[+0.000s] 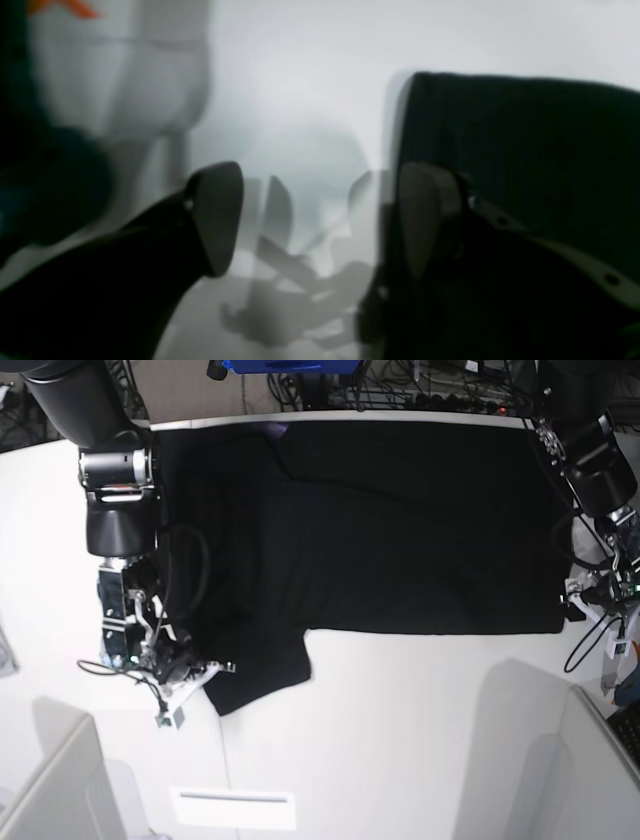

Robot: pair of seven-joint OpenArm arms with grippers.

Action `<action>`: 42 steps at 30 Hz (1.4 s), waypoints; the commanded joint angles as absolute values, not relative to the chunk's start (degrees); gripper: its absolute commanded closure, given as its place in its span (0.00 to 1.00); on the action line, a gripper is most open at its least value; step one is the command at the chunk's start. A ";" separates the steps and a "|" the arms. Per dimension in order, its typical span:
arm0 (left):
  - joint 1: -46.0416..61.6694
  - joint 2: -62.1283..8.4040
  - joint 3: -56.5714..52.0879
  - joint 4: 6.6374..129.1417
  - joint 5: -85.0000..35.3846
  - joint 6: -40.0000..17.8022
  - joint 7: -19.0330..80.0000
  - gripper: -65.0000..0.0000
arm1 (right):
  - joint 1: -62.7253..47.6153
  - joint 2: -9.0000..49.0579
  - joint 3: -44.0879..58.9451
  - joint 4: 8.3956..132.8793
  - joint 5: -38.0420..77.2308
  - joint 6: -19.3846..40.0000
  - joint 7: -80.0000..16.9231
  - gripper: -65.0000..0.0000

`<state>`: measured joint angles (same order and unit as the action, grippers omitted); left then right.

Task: Fold the T-shirt properly
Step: 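Grasp the hem corner nearest the right gripper with the right gripper, then grasp the hem corner nearest the left gripper with the left gripper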

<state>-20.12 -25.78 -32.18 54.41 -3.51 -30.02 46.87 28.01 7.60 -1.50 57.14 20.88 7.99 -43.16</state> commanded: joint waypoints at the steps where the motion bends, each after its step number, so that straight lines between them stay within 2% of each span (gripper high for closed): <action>1: -22.55 -27.30 -32.31 54.20 -4.09 -29.67 45.41 0.29 | 29.93 8.22 -1.27 58.24 21.32 8.13 -42.15 1.00; 7: -25.10 -25.71 -31.96 51.91 -3.38 -29.67 42.07 0.29 | 29.93 8.13 -1.27 58.24 21.32 8.13 -42.15 1.00; 12: -25.19 -24.75 -26.68 50.86 -4.00 -29.58 41.80 0.29 | 29.93 8.04 -1.27 58.24 21.32 8.13 -42.07 1.00; 17: -29.14 -24.48 -25.89 43.21 -4.00 -25.80 39.96 0.29 | 29.93 8.04 -1.27 58.24 21.32 8.13 -41.98 1.00; 23: -29.67 -24.48 -25.80 41.89 -4.00 -25.80 39.43 0.38 | 29.93 8.13 -1.27 58.24 21.32 8.13 -41.98 1.00; 29: -29.32 -24.48 -25.71 41.63 -3.91 -25.80 39.43 0.56 | 29.93 8.22 -1.27 58.24 21.32 8.13 -41.80 1.00; 31: -29.23 -24.48 -25.71 41.54 -3.82 -25.80 39.43 0.67 | 29.93 8.22 -1.27 58.24 21.32 8.13 -41.71 1.00; 34: -29.23 -24.40 -25.71 41.54 -4.00 -25.89 39.43 0.95 | 29.93 8.22 -1.19 58.33 21.32 8.13 -41.71 1.00; 35: -29.23 -24.40 -25.71 41.71 -4.00 -25.89 39.43 1.00 | 29.85 8.22 -1.10 58.33 21.32 8.13 -41.71 1.00; 42: -29.32 -24.75 -25.89 46.29 -4.09 -25.98 41.71 1.00 | 27.47 8.40 -1.01 65.98 21.32 8.13 -41.89 1.00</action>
<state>-27.68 -23.40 -25.76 44.99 -3.68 -25.91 42.57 25.32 7.73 -1.23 64.71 20.78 7.99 -43.40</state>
